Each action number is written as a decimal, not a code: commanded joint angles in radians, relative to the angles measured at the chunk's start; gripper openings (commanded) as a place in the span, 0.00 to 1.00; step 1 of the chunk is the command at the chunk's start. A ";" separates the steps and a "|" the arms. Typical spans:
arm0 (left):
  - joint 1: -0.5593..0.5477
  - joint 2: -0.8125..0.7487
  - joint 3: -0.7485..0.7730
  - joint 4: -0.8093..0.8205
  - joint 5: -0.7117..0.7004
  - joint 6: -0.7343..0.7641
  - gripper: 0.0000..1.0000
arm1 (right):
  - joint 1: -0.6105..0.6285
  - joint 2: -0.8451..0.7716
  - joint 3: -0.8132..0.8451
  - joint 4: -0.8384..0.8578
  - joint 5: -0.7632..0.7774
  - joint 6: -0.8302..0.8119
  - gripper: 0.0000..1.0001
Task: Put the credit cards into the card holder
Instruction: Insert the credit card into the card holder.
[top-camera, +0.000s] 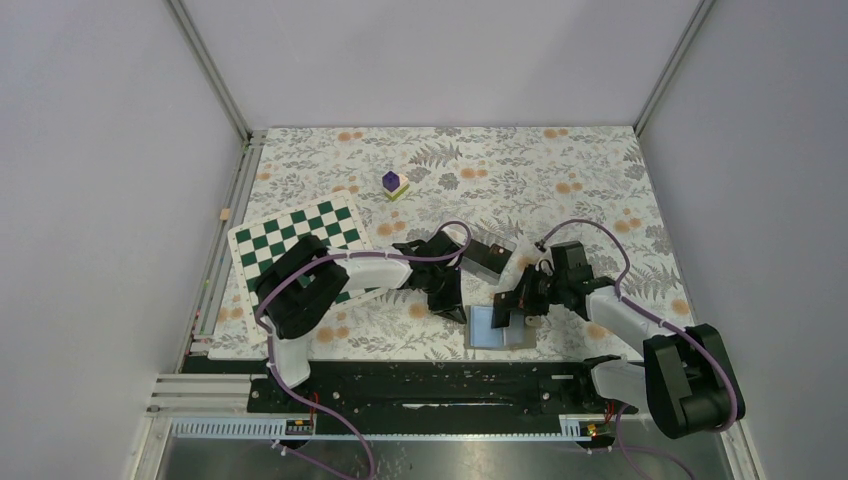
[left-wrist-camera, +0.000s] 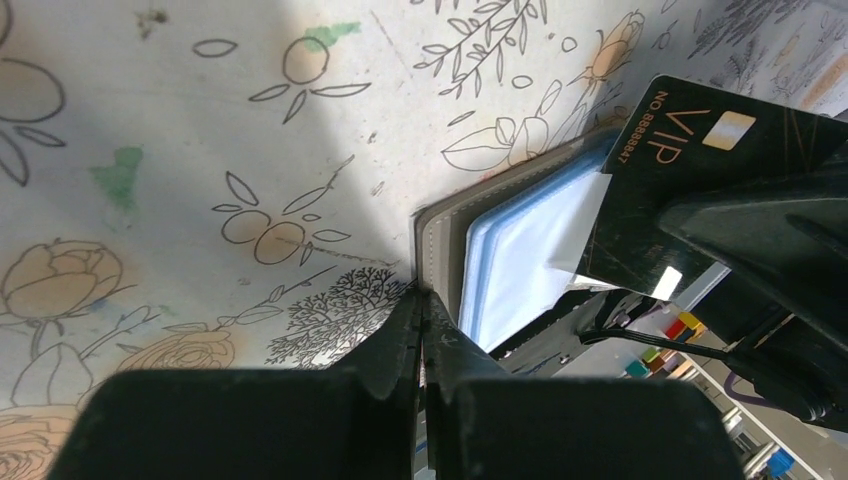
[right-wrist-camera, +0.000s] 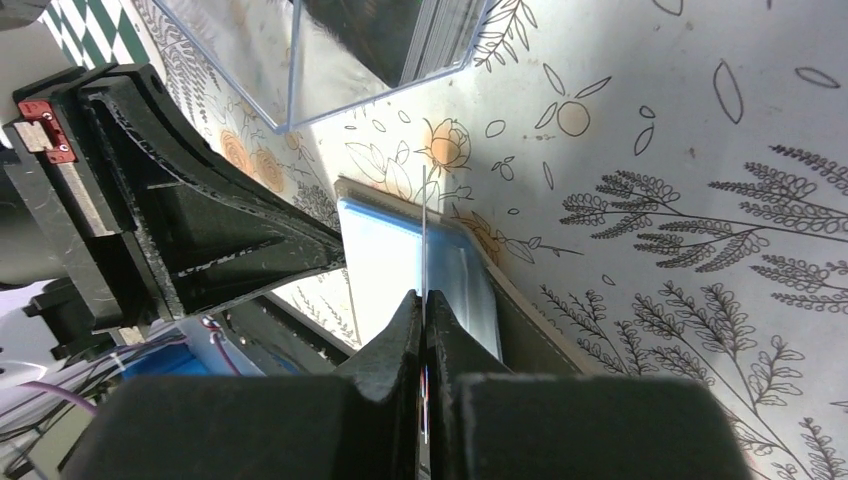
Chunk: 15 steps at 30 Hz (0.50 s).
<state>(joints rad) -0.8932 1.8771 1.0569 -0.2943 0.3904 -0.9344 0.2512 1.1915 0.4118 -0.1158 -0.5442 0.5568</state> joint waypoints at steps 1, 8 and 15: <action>-0.008 0.078 -0.013 -0.065 -0.090 0.035 0.00 | -0.017 -0.004 -0.020 0.047 -0.064 0.045 0.00; -0.009 0.084 -0.012 -0.075 -0.095 0.037 0.00 | -0.026 -0.001 -0.027 0.047 -0.046 0.024 0.00; -0.010 0.096 -0.003 -0.080 -0.090 0.041 0.00 | -0.026 0.018 -0.033 0.029 -0.080 0.050 0.00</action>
<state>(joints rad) -0.8932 1.8938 1.0748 -0.3004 0.4057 -0.9340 0.2306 1.2156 0.3874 -0.0769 -0.5934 0.5930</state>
